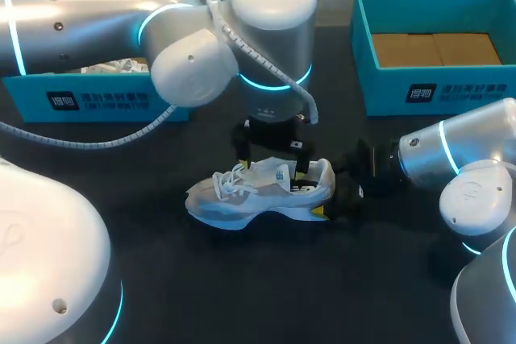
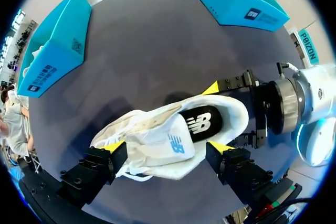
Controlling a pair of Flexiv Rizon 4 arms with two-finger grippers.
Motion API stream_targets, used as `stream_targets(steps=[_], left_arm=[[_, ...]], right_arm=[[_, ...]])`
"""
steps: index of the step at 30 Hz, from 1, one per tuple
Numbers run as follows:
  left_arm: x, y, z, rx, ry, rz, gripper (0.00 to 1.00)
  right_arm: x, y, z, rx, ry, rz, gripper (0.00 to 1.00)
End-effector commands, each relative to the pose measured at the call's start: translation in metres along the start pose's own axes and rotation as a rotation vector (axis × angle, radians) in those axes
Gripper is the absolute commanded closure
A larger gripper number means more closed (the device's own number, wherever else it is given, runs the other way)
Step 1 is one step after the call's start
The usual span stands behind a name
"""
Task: Take the shoe out of the shoebox, open the shoe tongue, remove and reinsert the insole, then place the shoe into the shoebox
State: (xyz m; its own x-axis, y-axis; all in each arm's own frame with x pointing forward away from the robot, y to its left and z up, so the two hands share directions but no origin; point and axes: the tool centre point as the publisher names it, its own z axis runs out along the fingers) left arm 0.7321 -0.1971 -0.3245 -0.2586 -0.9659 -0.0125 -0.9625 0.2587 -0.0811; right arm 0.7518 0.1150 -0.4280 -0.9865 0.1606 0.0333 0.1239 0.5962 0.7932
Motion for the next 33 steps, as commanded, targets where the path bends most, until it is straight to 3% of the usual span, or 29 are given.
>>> stream_targets(steps=[1,23,33], left_arm=[[0.007,-0.005,0.008,-0.009,-0.009,-0.001,0.00],[0.003,-0.016,0.036,-0.047,-0.023,-0.008,0.00],[0.000,-0.014,0.037,-0.048,-0.075,0.025,0.00]], right_arm=[[0.002,-0.001,0.005,0.003,-0.001,0.000,1.00],[0.002,-0.001,0.005,0.003,-0.001,0.000,1.00],[0.002,-0.001,0.005,0.003,-0.001,0.000,1.00]])
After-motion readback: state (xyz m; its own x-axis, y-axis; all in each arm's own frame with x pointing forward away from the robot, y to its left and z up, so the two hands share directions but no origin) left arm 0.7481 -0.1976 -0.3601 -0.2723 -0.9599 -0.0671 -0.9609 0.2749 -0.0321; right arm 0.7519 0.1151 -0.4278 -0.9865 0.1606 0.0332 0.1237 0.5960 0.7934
